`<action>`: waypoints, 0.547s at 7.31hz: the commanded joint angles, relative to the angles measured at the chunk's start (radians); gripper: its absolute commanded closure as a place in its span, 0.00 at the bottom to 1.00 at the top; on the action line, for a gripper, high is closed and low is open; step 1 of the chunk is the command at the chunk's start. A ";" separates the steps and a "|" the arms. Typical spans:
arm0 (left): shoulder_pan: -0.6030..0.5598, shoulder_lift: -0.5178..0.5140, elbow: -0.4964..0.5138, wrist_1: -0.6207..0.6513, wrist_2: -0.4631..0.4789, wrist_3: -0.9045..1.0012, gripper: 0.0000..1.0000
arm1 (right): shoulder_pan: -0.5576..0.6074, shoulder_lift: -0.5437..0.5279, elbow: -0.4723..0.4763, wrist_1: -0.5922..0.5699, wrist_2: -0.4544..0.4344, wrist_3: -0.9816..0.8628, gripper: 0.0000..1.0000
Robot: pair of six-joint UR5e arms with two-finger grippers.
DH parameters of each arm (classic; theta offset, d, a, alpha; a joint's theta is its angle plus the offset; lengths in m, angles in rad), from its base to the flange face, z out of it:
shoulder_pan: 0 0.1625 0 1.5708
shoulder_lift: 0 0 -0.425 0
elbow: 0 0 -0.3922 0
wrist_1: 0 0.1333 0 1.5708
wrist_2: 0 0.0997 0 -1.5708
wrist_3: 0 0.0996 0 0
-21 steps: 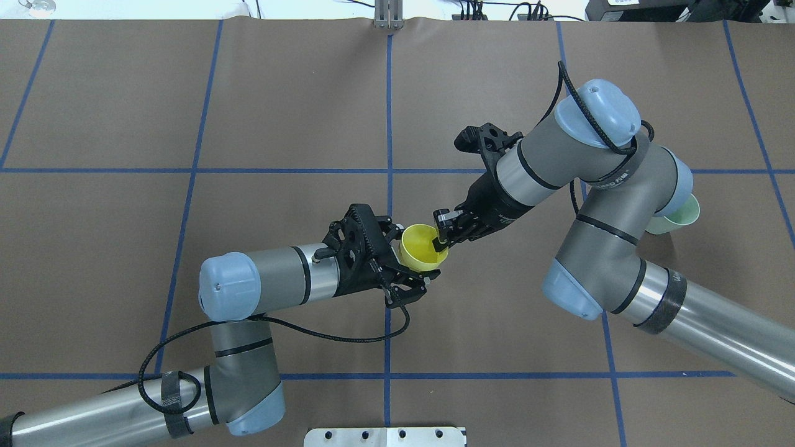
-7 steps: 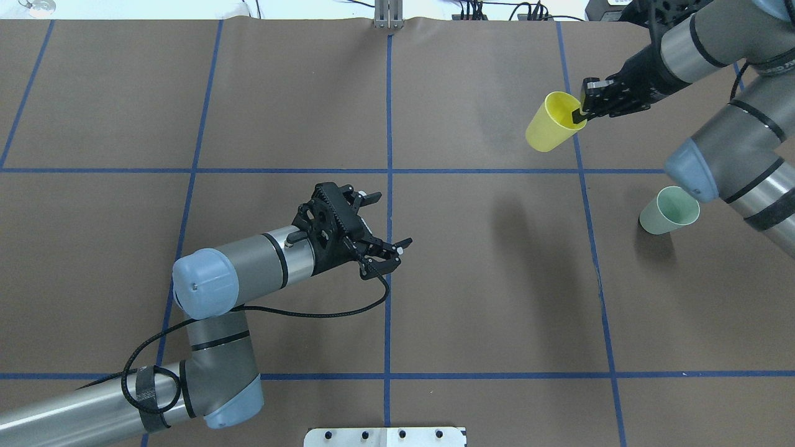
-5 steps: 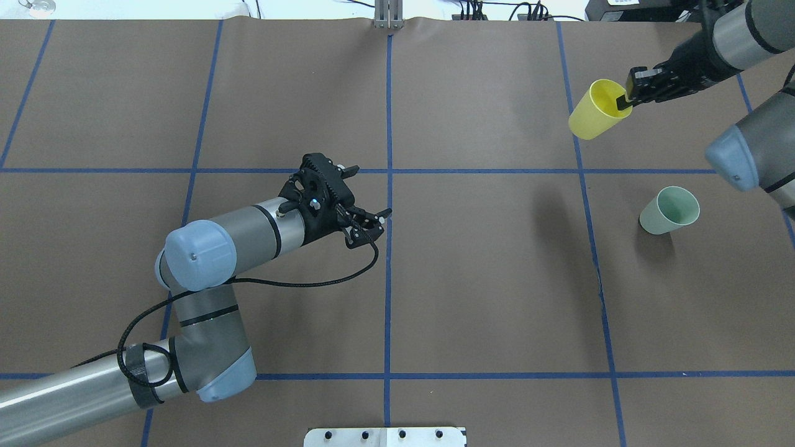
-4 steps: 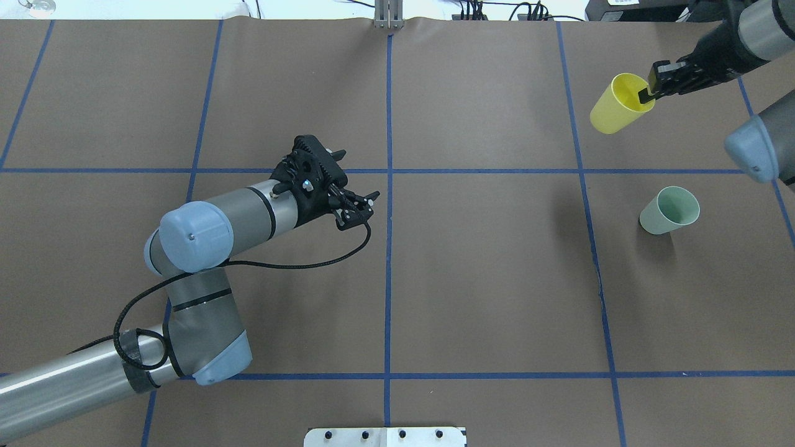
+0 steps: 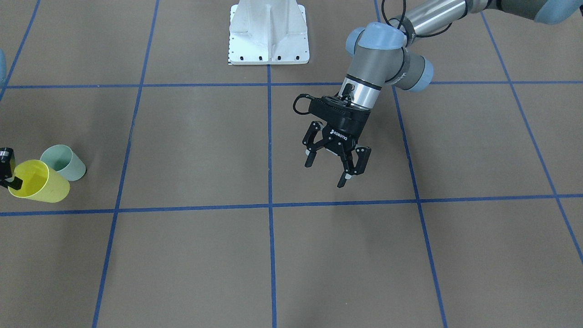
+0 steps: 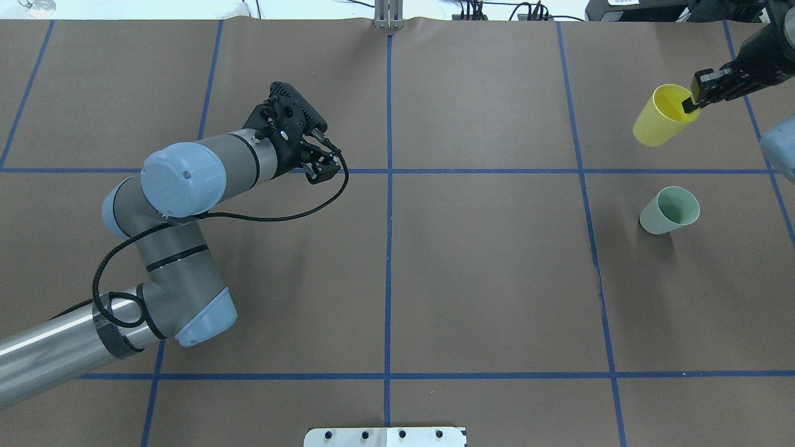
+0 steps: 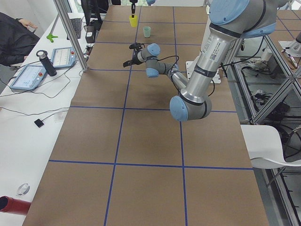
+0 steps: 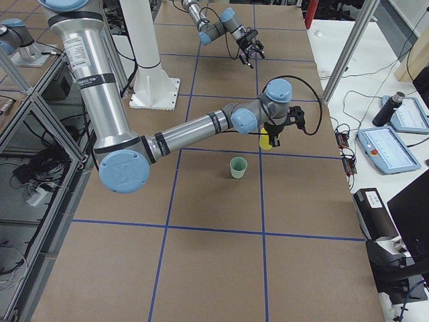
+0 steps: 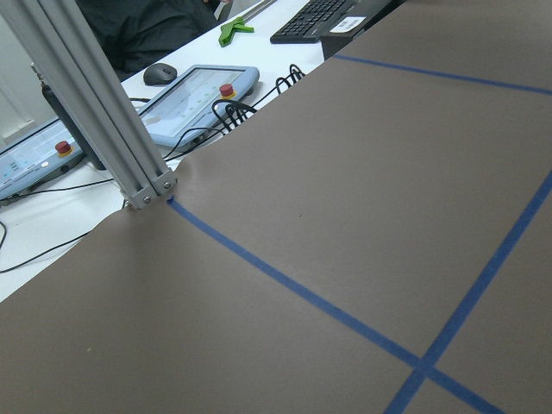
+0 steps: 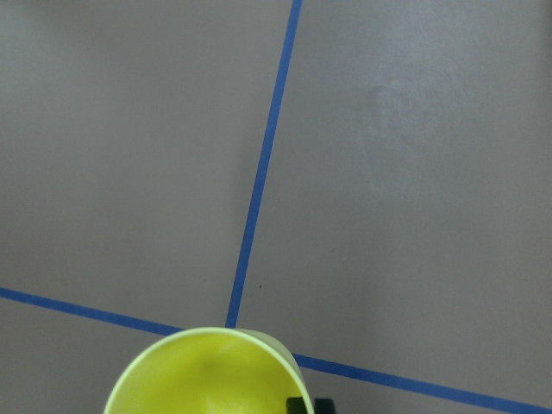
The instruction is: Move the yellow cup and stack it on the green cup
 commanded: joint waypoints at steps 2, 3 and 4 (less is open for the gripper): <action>-0.096 0.087 -0.154 0.280 -0.193 -0.148 0.00 | -0.037 -0.122 0.079 -0.028 -0.057 -0.114 1.00; -0.174 0.126 -0.163 0.289 -0.336 -0.149 0.00 | -0.036 -0.141 0.079 -0.028 -0.057 -0.131 1.00; -0.229 0.151 -0.166 0.315 -0.421 -0.149 0.00 | -0.036 -0.147 0.079 -0.028 -0.057 -0.133 1.00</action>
